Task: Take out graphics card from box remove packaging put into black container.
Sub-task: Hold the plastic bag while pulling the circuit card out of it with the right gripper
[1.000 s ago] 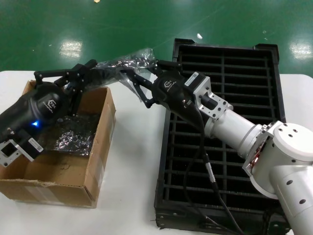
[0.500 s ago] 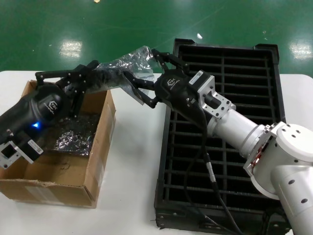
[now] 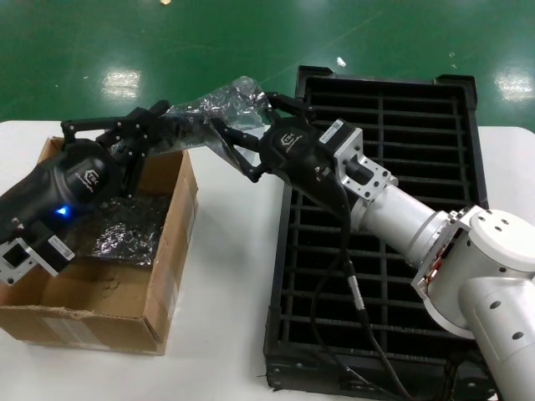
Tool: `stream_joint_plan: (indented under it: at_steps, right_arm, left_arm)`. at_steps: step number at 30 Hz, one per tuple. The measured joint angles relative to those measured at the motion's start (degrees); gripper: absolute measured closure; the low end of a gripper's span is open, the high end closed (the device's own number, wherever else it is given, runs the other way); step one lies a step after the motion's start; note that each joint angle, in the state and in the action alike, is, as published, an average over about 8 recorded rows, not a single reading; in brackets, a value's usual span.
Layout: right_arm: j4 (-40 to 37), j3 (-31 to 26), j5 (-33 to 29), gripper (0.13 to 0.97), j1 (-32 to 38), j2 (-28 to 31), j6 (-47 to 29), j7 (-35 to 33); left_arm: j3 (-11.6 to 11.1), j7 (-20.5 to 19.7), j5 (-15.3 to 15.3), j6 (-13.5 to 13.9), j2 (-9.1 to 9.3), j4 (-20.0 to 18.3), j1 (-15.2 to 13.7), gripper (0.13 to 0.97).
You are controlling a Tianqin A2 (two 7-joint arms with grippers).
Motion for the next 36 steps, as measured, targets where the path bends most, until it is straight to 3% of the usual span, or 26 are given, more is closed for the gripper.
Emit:
stream_joint_plan:
  at_steps: [17, 28, 36]
  right_arm:
    - [0.2, -1.6, -2.4, 0.908, 0.1, 0.0, -0.7, 1.7]
    - [5.1, -1.3, -5.7, 0.920, -1.7, 1.2, 1.1, 4.8]
    - [16.7, -4.0, -13.0, 0.920, -5.0, 5.6, 6.4, 14.6]
  left_arm:
    - [-0.4, 0.0, -0.1, -0.7, 0.28, 0.6, -0.6, 0.958]
    - [-0.6, 1.7, 0.2, -0.8, 0.03, 1.4, -0.8, 0.958]
    - [-1.1, 4.4, 0.4, -0.9, -0.09, 2.2, -0.9, 0.958]
